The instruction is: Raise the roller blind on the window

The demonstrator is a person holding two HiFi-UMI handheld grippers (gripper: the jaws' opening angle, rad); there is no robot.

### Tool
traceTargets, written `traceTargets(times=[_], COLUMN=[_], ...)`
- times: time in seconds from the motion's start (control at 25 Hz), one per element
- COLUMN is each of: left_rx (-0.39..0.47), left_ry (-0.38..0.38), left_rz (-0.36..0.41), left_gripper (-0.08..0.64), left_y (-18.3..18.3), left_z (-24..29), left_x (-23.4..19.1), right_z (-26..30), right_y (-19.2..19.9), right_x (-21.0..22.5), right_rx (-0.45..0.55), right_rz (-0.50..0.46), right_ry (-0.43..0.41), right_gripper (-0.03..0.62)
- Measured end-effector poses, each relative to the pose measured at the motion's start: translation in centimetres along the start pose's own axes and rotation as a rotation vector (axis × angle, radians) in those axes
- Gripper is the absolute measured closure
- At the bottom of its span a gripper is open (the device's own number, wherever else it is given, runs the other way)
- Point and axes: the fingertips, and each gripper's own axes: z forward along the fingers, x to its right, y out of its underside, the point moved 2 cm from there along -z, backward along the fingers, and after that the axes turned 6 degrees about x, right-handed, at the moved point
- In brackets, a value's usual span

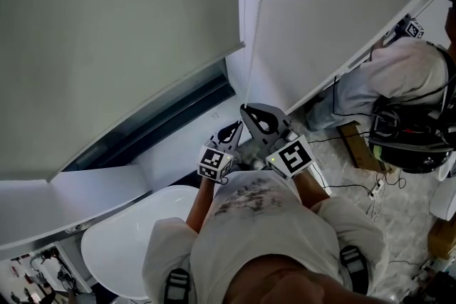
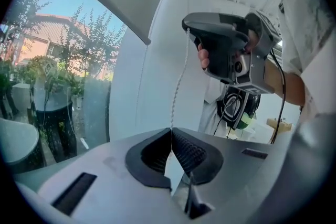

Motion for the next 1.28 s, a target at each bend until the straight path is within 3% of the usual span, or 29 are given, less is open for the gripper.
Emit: traceTargets(times=[0.16, 0.36, 0.56, 1.04, 1.28], left_rx=[0.079, 0.21, 0.315, 0.376, 0.375], left_ry=[0.012, 0.04, 0.129, 0.161, 0.145], left_rz=[-0.042, 0.046, 0.104, 0.207, 0.225], left_gripper=[0.539, 0.499, 0.482, 0.482, 0.542], left_y=[-6.0, -15.6, -23.2, -33.7, -35.3], left_z=[-1.8, -3.0, -3.7, -2.5, -0.2], left_x=[0.3, 0.7, 2.7, 5.0, 6.1], right_z=[0.1, 0.1, 0.3, 0.6, -0.4], right_y=[-0.4, -0.1, -0.4, -0.4, -0.2], right_x=[0.3, 0.3, 0.3, 0.1, 1.2], right_rx=[0.03, 0.02, 0.031, 0.034, 0.038], right_rz=[0.0, 0.006, 0.004, 0.005, 0.004], right_ry=[0.004, -0.007, -0.015, -0.017, -0.015], right_gripper=[0.531, 0.531, 0.531, 0.531, 0.531])
